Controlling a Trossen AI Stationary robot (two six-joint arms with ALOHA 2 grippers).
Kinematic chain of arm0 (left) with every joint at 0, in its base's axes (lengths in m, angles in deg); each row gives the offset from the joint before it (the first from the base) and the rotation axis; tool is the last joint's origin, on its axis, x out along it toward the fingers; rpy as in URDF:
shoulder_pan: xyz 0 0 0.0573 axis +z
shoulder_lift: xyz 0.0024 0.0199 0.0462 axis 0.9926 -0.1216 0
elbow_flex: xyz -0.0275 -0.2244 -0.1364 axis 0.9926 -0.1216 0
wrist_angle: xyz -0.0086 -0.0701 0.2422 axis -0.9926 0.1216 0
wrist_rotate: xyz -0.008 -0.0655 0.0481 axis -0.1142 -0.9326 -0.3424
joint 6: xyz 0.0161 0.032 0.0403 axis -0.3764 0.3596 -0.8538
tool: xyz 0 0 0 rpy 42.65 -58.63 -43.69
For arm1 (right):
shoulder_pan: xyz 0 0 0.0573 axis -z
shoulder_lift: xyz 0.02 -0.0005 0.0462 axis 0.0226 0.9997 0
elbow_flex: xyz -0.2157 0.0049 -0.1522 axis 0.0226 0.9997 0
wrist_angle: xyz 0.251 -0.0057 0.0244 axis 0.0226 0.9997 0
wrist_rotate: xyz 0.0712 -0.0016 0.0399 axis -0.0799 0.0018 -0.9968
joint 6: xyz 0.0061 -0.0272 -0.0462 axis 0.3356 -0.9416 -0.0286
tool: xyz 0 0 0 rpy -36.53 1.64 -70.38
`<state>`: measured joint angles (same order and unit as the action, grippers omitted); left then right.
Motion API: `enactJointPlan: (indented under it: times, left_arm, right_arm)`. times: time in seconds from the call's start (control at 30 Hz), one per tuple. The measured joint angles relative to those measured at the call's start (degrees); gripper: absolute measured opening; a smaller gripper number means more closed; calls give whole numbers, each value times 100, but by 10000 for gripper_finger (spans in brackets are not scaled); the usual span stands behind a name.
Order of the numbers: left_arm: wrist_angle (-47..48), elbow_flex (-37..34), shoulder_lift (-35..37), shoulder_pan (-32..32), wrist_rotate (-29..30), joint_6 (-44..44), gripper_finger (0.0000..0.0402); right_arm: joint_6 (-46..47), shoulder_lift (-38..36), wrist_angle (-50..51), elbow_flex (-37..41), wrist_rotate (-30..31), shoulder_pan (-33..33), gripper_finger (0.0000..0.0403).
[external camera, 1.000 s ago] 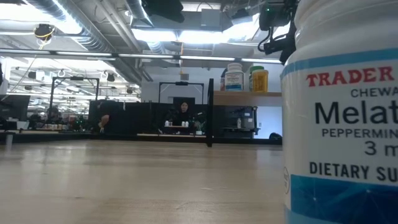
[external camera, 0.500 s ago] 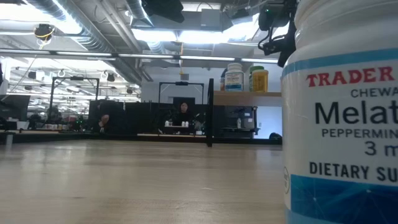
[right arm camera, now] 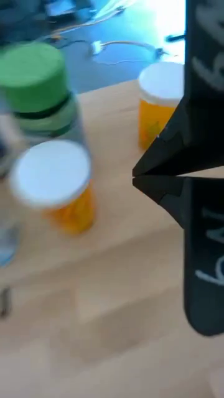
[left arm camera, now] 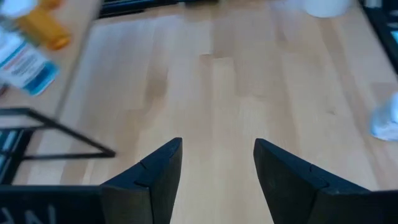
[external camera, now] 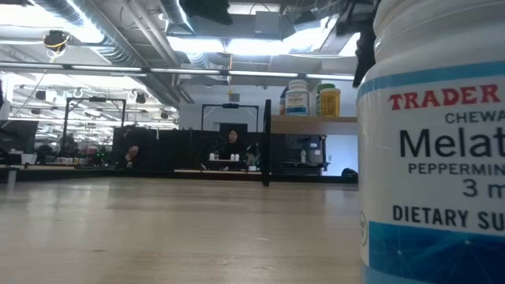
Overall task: Pick and place medicine bottles onto shelf by color
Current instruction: Put the white medicine bottle on the shelf
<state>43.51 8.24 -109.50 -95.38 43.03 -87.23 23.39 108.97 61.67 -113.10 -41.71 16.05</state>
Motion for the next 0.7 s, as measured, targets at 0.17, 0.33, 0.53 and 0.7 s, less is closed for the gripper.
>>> enactJointPlan:
  times: [0.17, 0.33, 0.53, 0.7]
  left_arm:
    - [-90, 7, -180, -312, -292, -180, 193]
    - [-365, 7, -460, -708, -282, -58, 193]
    - [-374, 4, -639, -1073, 81, 438, 193]
    - [-386, 4, -654, -1322, 234, 617, 193]
  right_arm:
    - [357, -414, 47, -6, -330, -1169, 5]
    - [743, -530, 48, -8, -1044, -2364, 5]
    - [1373, -455, -316, -8, -1313, -3536, 5]
    - [1719, -349, -966, -8, -2032, -4006, 12]
